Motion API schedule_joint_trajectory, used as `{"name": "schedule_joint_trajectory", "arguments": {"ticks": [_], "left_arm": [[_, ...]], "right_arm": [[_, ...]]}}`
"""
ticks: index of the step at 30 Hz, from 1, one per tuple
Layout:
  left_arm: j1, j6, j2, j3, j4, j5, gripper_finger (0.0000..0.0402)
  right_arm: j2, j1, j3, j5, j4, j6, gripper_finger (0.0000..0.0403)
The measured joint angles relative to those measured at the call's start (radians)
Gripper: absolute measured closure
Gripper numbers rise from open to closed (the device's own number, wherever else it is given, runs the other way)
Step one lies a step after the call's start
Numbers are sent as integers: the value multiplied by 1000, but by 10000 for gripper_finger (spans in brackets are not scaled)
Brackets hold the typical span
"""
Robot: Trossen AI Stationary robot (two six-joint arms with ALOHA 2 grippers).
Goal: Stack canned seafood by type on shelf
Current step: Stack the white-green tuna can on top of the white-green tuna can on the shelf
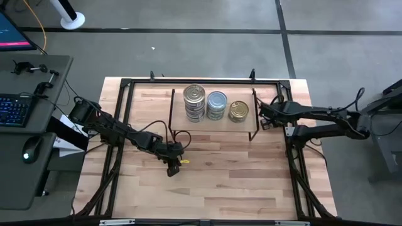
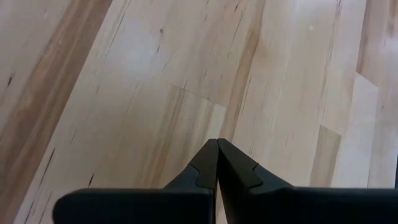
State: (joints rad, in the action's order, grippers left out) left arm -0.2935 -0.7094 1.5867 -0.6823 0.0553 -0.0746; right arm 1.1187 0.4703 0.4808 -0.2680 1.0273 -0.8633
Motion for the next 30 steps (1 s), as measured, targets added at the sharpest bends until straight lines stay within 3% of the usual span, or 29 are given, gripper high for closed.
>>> {"name": "schedule_joint_trajectory", "arguments": {"ticks": [9,18,30], "left_arm": [[0,8,0,0,4,-1,402],[0,31,0,0,8,-4,401],[1,34,0,0,30,-31,402]], "right_arm": [[3,-148,-4,15,35,26,403],[4,-201,0,10,16,-20,403],[19,-204,25,96,-239,-3,403]]}}
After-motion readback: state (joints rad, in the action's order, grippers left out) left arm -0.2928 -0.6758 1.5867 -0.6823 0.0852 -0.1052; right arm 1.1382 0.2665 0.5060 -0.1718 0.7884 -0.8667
